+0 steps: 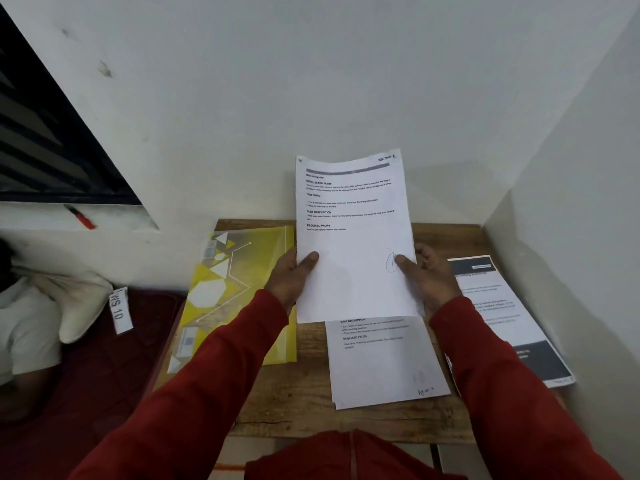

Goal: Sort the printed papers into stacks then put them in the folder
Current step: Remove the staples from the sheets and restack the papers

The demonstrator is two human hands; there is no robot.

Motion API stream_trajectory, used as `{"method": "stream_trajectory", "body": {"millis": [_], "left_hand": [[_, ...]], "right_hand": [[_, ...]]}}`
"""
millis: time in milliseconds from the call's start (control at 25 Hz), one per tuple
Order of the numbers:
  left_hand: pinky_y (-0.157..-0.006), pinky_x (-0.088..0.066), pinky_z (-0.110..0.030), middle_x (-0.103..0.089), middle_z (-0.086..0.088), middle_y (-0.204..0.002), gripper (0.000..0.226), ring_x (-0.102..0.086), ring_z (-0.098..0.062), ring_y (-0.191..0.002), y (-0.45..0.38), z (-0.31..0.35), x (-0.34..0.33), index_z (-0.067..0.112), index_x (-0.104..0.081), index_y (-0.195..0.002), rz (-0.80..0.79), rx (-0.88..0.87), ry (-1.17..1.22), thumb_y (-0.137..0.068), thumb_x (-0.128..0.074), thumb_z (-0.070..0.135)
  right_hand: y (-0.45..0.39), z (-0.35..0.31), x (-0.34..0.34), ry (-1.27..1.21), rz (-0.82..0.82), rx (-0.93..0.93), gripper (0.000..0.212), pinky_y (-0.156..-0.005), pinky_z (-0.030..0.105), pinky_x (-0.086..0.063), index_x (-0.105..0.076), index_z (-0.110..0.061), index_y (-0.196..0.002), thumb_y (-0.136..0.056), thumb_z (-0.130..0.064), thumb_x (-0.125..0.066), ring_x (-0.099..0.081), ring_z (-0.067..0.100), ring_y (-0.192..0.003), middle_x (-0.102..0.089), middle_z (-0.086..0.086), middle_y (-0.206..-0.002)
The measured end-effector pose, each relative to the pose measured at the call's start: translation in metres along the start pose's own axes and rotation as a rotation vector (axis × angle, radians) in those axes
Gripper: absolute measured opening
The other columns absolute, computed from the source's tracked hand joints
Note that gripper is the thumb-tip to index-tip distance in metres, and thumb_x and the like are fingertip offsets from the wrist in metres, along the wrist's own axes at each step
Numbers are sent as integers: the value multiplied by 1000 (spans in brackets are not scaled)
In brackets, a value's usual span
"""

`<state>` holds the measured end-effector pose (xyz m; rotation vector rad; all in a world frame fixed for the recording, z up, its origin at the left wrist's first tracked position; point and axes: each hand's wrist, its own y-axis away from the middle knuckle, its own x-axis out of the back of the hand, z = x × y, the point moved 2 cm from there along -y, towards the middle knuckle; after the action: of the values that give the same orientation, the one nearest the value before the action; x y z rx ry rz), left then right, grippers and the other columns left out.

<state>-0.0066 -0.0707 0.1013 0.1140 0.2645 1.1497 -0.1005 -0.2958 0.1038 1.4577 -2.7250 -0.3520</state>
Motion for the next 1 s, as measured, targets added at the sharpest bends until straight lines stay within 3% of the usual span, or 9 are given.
{"method": "stream_trajectory", "body": {"millis": [160, 360, 480, 600, 800, 1000], "left_hand": [[-90, -55, -44, -68, -6, -120, 28, -67, -26, -105, -5, 9, 8, 15, -57, -126, 31, 20, 13, -99, -52, 21], [-81, -58, -40, -69, -10, -114, 23, -68, -23, -94, -22, 43, 19, 12, -61, -117, 217, -88, -22, -100, -51, 25], [-85, -53, -44, -68, -5, -98, 19, -64, -20, -89, -30, 58, 30, 19, -63, -97, 323, -204, -110, -99, -50, 32], [-74, -45, -38, -56, -4, -82, 39, -50, -15, -77, -32, 64, 33, 5, -56, -87, 362, -351, -178, -92, -49, 43], [-67, -39, -30, -47, -6, -75, 37, -43, -14, -72, -21, 65, 23, -3, -51, -83, 340, -470, -122, -100, -49, 30], [-59, -39, -13, -48, 9, -67, 30, -43, 1, -61, -12, 71, 21, 14, -53, -74, 362, -505, -97, -102, -47, 20]], "right_hand": [[8, 10, -3, 64, 19, 26, 18, -73, 37, -57, -65, -18, -102, -90, -5, -64, -70, 19, -73, -75, 5, -86], [24, 28, -6, 52, -59, 37, 25, -67, 28, -58, -64, -20, -108, -91, -2, -62, -72, 15, -77, -77, -1, -90], [29, 39, -5, 57, -78, 21, 26, -70, 34, -58, -64, -20, -109, -90, -3, -62, -72, 20, -78, -76, 6, -93], [31, 45, -3, 51, -91, 11, 26, -78, 41, -56, -64, -20, -111, -90, -4, -63, -71, 28, -83, -76, 10, -97], [37, 46, -5, 52, -112, -3, 24, -83, 48, -55, -63, -16, -112, -91, -4, -62, -71, 29, -85, -75, 11, -97], [39, 30, -7, 41, -172, 32, 33, -78, 39, -57, -58, -24, -122, -92, -11, -63, -71, 26, -93, -74, 10, -105]]}}
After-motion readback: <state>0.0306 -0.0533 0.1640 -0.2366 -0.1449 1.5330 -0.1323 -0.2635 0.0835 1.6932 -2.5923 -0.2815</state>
